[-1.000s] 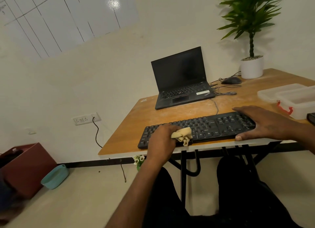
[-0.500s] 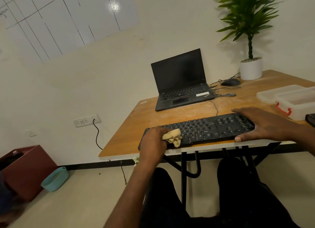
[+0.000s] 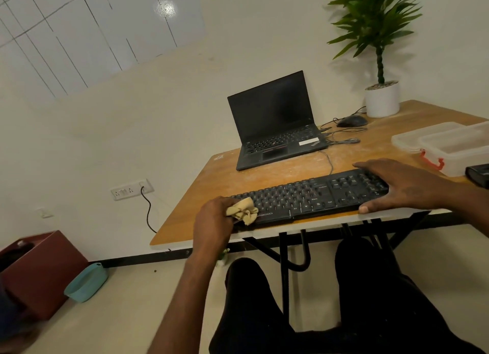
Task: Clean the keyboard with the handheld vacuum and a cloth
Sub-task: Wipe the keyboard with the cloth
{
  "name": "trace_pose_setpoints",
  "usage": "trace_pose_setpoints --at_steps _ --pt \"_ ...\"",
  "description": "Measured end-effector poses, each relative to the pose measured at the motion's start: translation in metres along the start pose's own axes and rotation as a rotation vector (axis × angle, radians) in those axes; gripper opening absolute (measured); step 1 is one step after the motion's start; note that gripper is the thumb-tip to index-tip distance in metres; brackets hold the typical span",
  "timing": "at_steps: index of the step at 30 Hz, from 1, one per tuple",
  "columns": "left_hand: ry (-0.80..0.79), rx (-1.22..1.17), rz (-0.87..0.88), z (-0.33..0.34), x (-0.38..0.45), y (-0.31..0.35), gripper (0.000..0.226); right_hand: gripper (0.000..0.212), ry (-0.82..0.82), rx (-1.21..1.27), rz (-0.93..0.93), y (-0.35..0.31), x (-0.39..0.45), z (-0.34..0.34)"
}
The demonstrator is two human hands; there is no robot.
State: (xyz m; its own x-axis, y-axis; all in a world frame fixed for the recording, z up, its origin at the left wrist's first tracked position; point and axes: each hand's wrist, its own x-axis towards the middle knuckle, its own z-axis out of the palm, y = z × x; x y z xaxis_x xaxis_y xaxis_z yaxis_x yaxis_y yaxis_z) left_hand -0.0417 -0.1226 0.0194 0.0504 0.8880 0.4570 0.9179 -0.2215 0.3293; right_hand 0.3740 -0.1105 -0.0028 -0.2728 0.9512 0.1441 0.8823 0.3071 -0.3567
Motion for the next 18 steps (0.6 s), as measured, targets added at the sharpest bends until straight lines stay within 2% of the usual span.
trace_pose_setpoints --at_steps 10,18 --pt "-0.070 -0.025 0.152 0.028 0.020 0.051 0.050 0.128 -0.015 -0.011 0.007 0.001 0.000 0.000" --pt "0.008 0.069 -0.023 0.006 0.021 -0.007 0.045 0.127 -0.017 -0.010 0.013 -0.001 -0.002 0.000"
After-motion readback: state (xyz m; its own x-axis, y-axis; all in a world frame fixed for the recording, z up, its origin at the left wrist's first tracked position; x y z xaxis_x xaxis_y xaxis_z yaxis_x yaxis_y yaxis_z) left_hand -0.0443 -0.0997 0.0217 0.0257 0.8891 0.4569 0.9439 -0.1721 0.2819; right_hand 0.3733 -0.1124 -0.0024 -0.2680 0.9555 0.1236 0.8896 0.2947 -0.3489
